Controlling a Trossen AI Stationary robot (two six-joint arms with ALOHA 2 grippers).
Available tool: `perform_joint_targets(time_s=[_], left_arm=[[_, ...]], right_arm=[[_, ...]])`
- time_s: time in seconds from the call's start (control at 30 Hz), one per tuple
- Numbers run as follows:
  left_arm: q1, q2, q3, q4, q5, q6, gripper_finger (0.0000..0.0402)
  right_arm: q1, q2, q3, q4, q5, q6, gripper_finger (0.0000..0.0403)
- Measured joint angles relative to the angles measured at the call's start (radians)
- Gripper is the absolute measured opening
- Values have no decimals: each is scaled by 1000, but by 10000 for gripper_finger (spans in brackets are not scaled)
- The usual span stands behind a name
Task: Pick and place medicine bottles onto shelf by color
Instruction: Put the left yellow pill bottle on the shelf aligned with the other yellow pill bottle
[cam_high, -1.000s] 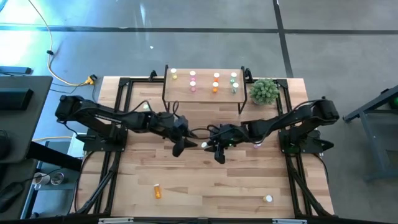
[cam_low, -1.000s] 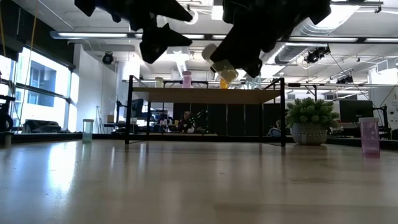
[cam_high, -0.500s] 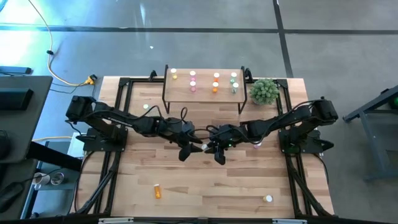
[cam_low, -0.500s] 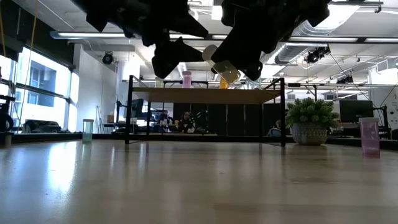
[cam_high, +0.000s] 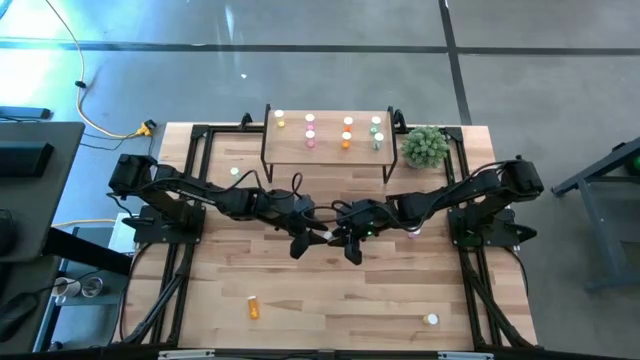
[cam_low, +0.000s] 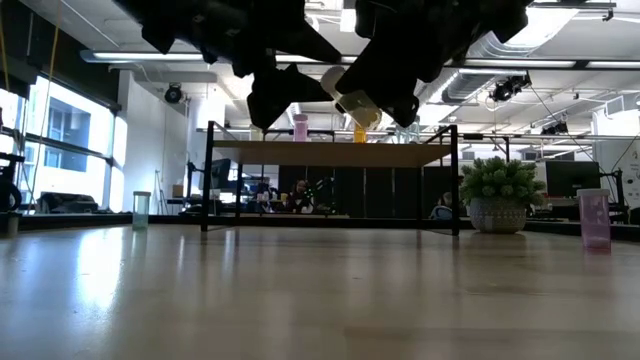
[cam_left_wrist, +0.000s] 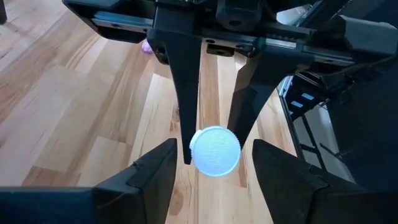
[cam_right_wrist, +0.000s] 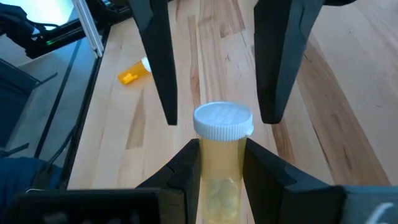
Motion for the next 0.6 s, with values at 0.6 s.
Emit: perform_joint_targets(time_s=[0.6], left_arm=[[0, 0, 0, 0, -2, 3, 195]], right_arm=[[0, -1, 0, 46, 0, 18, 90]])
